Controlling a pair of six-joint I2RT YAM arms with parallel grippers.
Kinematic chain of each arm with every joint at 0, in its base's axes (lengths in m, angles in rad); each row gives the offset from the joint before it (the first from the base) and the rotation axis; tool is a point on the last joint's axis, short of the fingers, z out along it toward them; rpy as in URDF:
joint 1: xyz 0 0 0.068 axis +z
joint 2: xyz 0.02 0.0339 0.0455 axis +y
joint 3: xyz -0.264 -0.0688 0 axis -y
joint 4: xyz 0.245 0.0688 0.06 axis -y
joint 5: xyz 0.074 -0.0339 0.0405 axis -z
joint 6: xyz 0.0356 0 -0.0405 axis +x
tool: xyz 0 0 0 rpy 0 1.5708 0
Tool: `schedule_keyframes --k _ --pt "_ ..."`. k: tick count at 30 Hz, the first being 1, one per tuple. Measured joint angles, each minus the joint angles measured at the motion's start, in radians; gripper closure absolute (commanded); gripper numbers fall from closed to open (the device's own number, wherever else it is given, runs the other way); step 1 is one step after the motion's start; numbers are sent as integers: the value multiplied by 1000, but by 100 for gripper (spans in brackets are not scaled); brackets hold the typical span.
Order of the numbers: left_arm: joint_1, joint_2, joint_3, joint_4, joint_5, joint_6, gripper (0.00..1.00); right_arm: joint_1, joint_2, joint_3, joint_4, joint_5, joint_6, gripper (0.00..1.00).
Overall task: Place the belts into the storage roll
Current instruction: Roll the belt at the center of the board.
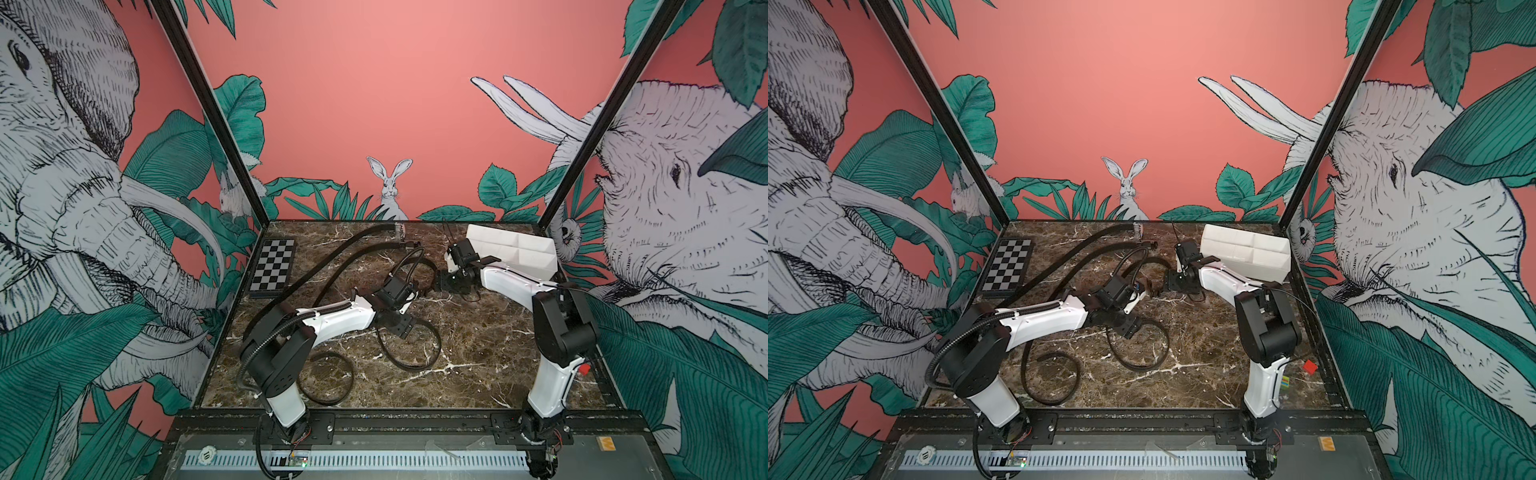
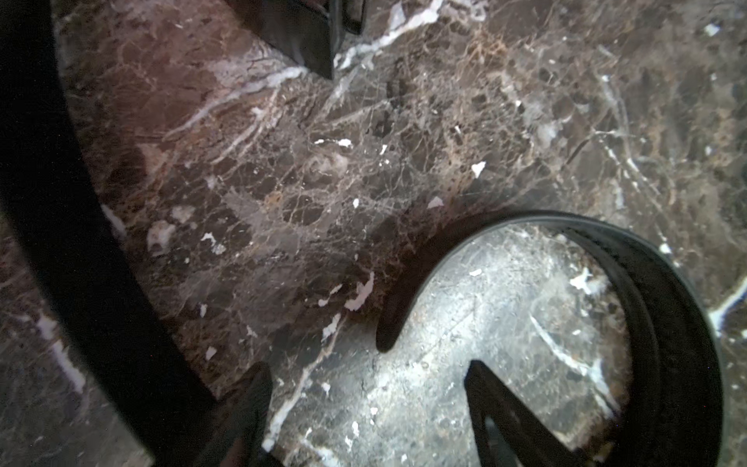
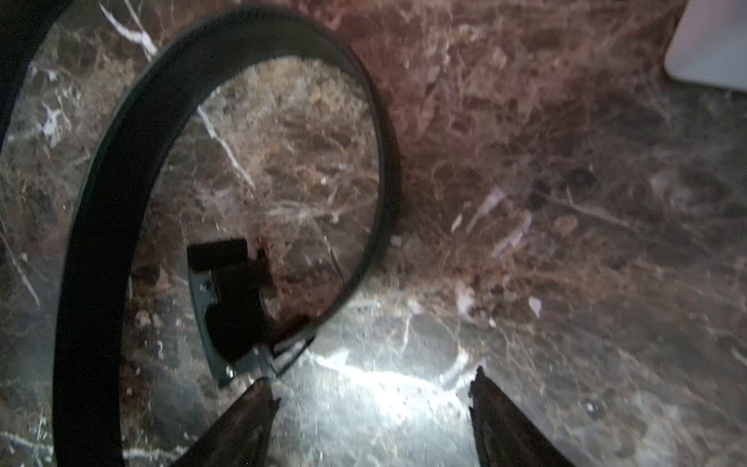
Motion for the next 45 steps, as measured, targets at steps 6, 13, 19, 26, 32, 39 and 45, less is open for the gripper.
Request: schedule_keyframes --k 6,13,19,26,32,39,45 --pt "-22 59 23 9 -14 8 33 -2 61 74 31 21 8 31" --pt "-23 104 34 32 -59 -15 82 -11 134 74 48 32 19 63" --pt "-23 103 34 32 -163 -35 100 -45 66 -57 72 50 13 82" --pt "-10 97 18 8 -299 -69 100 -99 -187 -343 8 105 9 82" --pt "40 100 27 -20 -344 -103 100 -97 -435 -598 -63 109 54 80" --pt "84 144 94 -46 -358 -101 100 -81 -639 -700 -209 66 110 54" --pt "89 170 121 -51 -361 -81 100 -73 -692 -503 -336 115 52 32"
